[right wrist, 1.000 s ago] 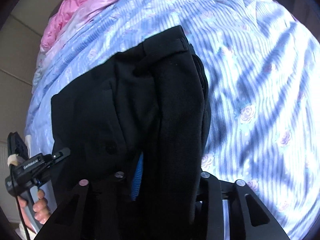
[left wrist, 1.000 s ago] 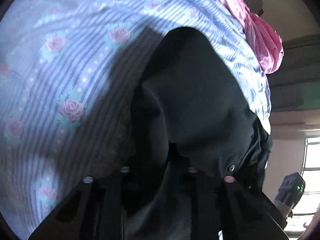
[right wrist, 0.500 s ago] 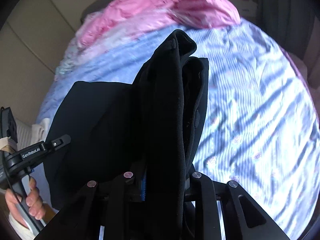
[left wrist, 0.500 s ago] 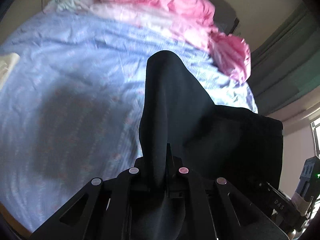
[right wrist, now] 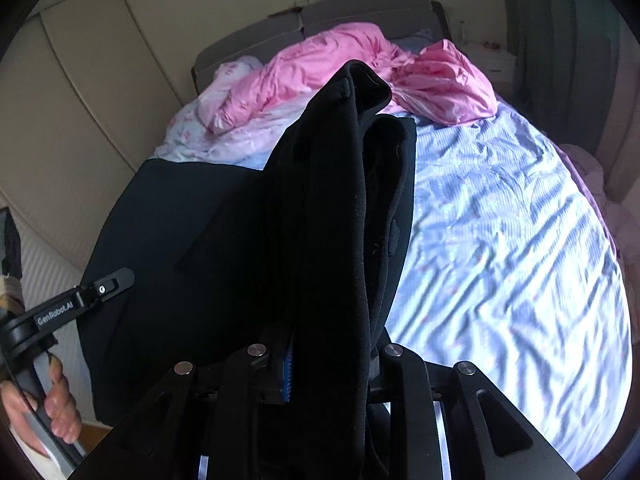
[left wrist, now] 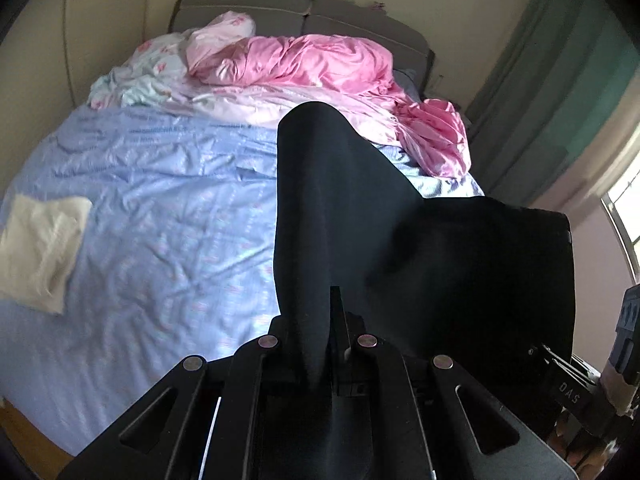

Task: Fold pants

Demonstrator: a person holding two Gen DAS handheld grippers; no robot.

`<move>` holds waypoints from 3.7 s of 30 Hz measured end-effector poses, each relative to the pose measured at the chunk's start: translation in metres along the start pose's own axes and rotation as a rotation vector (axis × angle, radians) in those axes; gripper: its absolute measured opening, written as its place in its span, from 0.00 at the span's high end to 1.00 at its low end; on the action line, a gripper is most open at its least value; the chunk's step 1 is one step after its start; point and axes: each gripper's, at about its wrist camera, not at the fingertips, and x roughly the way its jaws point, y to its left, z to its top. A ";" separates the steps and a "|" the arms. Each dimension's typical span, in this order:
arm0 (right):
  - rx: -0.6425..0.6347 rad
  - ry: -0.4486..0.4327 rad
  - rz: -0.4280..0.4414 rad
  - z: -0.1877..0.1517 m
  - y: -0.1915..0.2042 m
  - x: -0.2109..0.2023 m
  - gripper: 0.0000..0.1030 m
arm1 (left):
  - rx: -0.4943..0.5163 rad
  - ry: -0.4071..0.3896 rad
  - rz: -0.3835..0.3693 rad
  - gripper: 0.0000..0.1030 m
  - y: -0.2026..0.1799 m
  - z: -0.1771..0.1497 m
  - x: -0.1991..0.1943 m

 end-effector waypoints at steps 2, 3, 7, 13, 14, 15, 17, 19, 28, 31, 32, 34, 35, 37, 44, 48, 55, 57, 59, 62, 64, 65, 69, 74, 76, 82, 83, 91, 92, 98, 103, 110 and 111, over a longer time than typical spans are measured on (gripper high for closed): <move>0.024 0.002 0.001 -0.010 0.019 -0.004 0.77 | 0.004 -0.003 0.000 0.91 0.015 0.000 -0.013; 0.023 0.007 0.001 -0.013 0.030 -0.004 0.77 | 0.001 -0.007 0.001 0.91 0.022 -0.001 -0.018; -0.018 0.012 0.015 -0.022 0.069 -0.009 0.77 | -0.036 -0.034 0.014 0.91 0.056 -0.010 -0.042; -0.099 0.013 0.043 -0.032 0.126 -0.007 0.77 | -0.114 -0.054 0.024 0.91 0.114 -0.020 -0.067; -0.106 0.018 0.046 -0.033 0.136 -0.006 0.77 | -0.119 -0.053 0.025 0.91 0.124 -0.021 -0.071; -0.117 0.021 0.048 -0.035 0.147 -0.004 0.77 | -0.119 -0.054 0.031 0.91 0.137 -0.022 -0.075; -0.140 0.020 0.049 -0.039 0.171 0.001 0.77 | -0.112 -0.059 0.035 0.91 0.155 -0.022 -0.081; -0.146 0.016 0.047 -0.045 0.192 0.006 0.77 | -0.094 -0.064 0.035 0.91 0.180 -0.021 -0.087; -0.068 0.033 -0.001 -0.082 0.313 0.042 0.77 | -0.020 0.006 -0.001 0.91 0.311 0.003 -0.105; -0.045 0.048 0.005 -0.086 0.350 0.059 0.77 | 0.002 0.024 0.013 0.91 0.352 0.010 -0.109; -0.049 0.052 0.010 -0.087 0.364 0.066 0.77 | 0.006 0.024 0.023 0.91 0.364 0.011 -0.110; -0.059 0.060 0.025 -0.089 0.389 0.080 0.77 | -0.009 0.023 0.042 0.91 0.396 0.016 -0.110; -0.063 0.065 0.038 -0.089 0.402 0.089 0.77 | -0.027 0.023 0.051 0.91 0.413 0.018 -0.110; -0.075 0.069 0.062 -0.091 0.425 0.103 0.77 | -0.060 0.019 0.064 0.91 0.444 0.023 -0.110; -0.098 0.084 0.142 -0.082 0.493 0.166 0.77 | -0.123 -0.020 0.106 0.91 0.538 0.045 -0.097; -0.051 0.099 0.171 -0.070 0.513 0.210 0.77 | -0.153 -0.032 0.101 0.91 0.584 0.060 -0.080; -0.091 0.136 0.168 -0.068 0.542 0.268 0.77 | -0.151 0.007 0.096 0.91 0.637 0.076 -0.037; -0.093 0.155 0.168 -0.069 0.544 0.283 0.77 | -0.165 0.025 0.093 0.91 0.651 0.075 -0.023; -0.099 0.170 0.167 -0.067 0.546 0.301 0.77 | -0.163 0.046 0.101 0.91 0.663 0.074 -0.006; -0.119 0.193 0.162 -0.081 0.549 0.317 0.77 | -0.150 0.087 0.129 0.90 0.675 0.071 0.017; -0.122 0.218 0.151 -0.083 0.549 0.330 0.77 | -0.148 0.106 0.141 0.90 0.680 0.067 0.028; -0.112 0.227 0.145 -0.085 0.546 0.335 0.76 | -0.149 0.111 0.147 0.90 0.683 0.065 0.031; -0.091 0.238 0.121 -0.084 0.539 0.338 0.65 | -0.151 0.122 0.155 0.89 0.689 0.059 0.036; -0.050 0.272 0.074 -0.081 0.521 0.337 0.51 | -0.142 0.137 0.193 0.77 0.690 0.058 0.039; -0.049 0.260 0.028 -0.079 0.516 0.334 0.45 | -0.128 0.147 0.236 0.68 0.690 0.056 0.040; -0.119 0.256 -0.119 -0.075 0.512 0.312 0.42 | -0.090 0.162 0.377 0.58 0.689 0.045 0.025; -0.135 0.253 -0.131 -0.071 0.513 0.311 0.42 | -0.075 0.161 0.398 0.58 0.687 0.043 0.020; -0.269 0.141 -0.132 -0.065 0.524 0.241 0.31 | -0.044 0.079 0.478 0.42 0.648 0.028 -0.062; -0.285 0.117 -0.128 -0.065 0.523 0.226 0.27 | -0.034 0.057 0.492 0.40 0.639 0.026 -0.077; -0.317 0.047 -0.091 -0.068 0.511 0.152 0.20 | -0.023 -0.025 0.513 0.20 0.580 0.012 -0.147; -0.297 0.012 -0.069 -0.081 0.484 0.085 0.18 | -0.004 -0.056 0.454 0.14 0.522 -0.003 -0.193; -0.261 -0.025 -0.082 -0.103 0.433 -0.002 0.18 | 0.075 -0.116 0.406 0.08 0.438 -0.032 -0.242; -0.256 -0.034 -0.085 -0.106 0.425 -0.015 0.18 | 0.086 -0.127 0.403 0.07 0.423 -0.038 -0.250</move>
